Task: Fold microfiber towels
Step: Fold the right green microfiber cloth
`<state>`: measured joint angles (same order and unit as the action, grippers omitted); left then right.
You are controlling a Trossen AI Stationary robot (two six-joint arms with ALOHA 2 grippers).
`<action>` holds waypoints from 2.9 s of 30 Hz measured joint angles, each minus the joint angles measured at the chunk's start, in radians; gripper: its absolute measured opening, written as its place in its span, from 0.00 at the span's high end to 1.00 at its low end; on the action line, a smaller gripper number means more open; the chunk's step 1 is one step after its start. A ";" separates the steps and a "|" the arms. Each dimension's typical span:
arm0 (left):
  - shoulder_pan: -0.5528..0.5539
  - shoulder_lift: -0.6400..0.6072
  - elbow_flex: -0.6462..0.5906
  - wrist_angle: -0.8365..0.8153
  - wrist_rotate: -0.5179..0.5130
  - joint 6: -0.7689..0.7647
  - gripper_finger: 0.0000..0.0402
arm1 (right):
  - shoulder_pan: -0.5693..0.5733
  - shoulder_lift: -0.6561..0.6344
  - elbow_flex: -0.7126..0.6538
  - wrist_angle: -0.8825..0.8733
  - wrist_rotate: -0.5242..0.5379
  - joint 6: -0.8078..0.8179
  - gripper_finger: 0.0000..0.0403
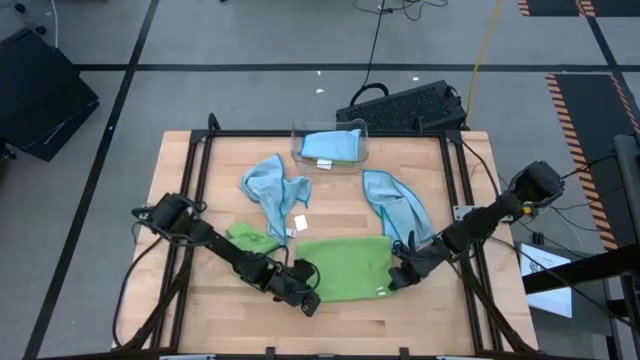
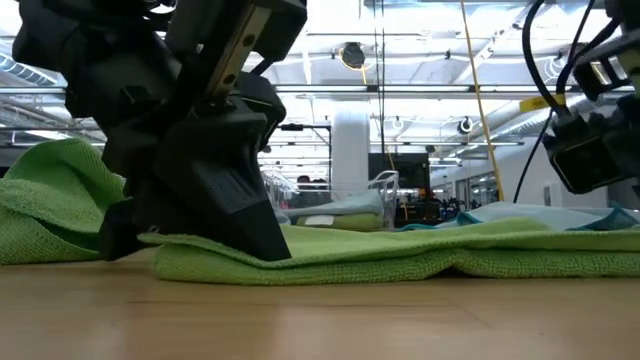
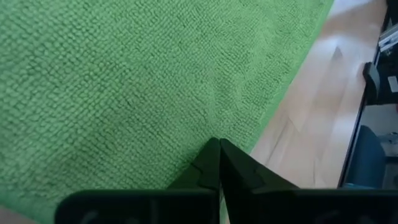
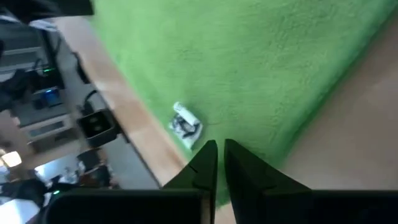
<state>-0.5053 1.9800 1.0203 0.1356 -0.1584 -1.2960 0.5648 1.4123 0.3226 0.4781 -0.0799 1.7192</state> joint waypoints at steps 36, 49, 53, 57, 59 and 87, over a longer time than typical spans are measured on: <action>0.476 -0.274 0.191 -0.793 0.358 0.457 0.39 | -0.266 -0.547 0.061 -0.592 -0.195 -0.221 0.95; 0.538 -0.112 0.274 -0.867 0.478 0.466 0.39 | -0.643 -0.553 0.061 -0.701 -0.646 -0.601 0.95; 0.520 -0.105 0.274 -0.879 0.449 0.457 0.39 | -0.717 -0.543 0.061 -0.700 -0.719 -0.687 0.95; 0.501 -0.090 0.275 -0.869 0.449 0.536 0.39 | -0.780 -0.522 0.061 -0.708 -0.808 -0.751 0.95; 0.495 -0.078 0.273 -0.873 0.448 0.596 0.39 | -0.802 -0.510 0.061 -0.709 -0.845 -0.772 0.95; 0.473 -0.101 0.275 -0.888 0.411 0.760 0.97 | -0.810 -0.220 0.195 -0.190 -0.707 -0.757 0.93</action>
<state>-0.0321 1.8787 1.2953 -0.7524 0.2528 -0.5364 -0.2456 1.1920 0.5176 0.2877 -0.7867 0.9618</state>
